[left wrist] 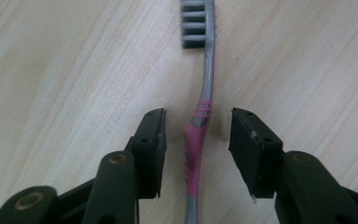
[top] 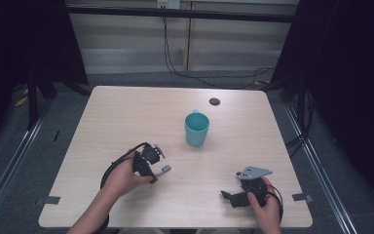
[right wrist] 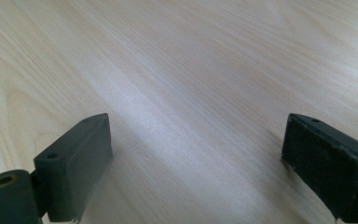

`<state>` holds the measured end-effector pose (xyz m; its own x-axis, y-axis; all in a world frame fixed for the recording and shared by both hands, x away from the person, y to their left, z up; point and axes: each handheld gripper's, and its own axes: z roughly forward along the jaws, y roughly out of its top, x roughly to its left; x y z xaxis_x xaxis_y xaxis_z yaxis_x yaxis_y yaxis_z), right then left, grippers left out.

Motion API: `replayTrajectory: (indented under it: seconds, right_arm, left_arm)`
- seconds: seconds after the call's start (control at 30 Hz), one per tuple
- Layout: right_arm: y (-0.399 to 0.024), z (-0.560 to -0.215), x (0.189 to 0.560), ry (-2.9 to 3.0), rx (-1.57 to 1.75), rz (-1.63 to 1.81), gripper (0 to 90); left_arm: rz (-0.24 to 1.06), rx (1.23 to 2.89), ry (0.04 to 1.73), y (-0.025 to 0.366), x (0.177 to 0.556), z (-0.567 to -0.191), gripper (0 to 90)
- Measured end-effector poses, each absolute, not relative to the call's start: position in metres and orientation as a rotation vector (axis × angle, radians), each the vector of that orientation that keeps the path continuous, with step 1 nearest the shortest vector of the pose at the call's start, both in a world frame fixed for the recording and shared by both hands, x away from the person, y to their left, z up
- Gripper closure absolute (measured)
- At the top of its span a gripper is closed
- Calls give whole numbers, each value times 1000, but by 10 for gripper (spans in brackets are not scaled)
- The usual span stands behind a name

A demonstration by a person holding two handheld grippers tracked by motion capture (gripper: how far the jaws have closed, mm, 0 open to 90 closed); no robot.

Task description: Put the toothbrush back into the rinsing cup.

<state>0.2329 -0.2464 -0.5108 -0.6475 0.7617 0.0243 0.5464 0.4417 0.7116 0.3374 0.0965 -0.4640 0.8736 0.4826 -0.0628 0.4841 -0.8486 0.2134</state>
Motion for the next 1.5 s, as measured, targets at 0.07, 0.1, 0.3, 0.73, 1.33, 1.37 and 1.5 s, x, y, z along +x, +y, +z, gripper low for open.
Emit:
replayTrajectory:
  seconds: [0.07, 0.1, 0.3, 0.73, 1.33, 1.37, 1.5]
  right_arm:
    - [-246, -511, 233, 2398, 1124, 1019, 79]
    - [-246, -511, 233, 2398, 1124, 1018, 79]
    - [-246, -511, 233, 2398, 1124, 1019, 79]
    - [-246, -511, 233, 2398, 1124, 1019, 79]
    - [-247, -511, 233, 2398, 1124, 1017, 79]
    - [-247, -511, 233, 2399, 1124, 1020, 79]
    - [-247, -511, 233, 2398, 1124, 1017, 79]
  left_arm:
    - [-13, 2834, 735, 95, 338, -464, 581]
    - [-14, 2836, 733, 95, 338, -465, 583]
    - [-34, 2861, 724, 91, 339, -465, 646]
    - [-42, 2918, 721, 85, 341, -465, 800]
    - [-47, 2772, 752, 100, 346, -442, 806]
    - [-40, 2759, 753, 102, 346, -440, 806]
    - [-24, 2726, 756, 105, 346, -434, 807]
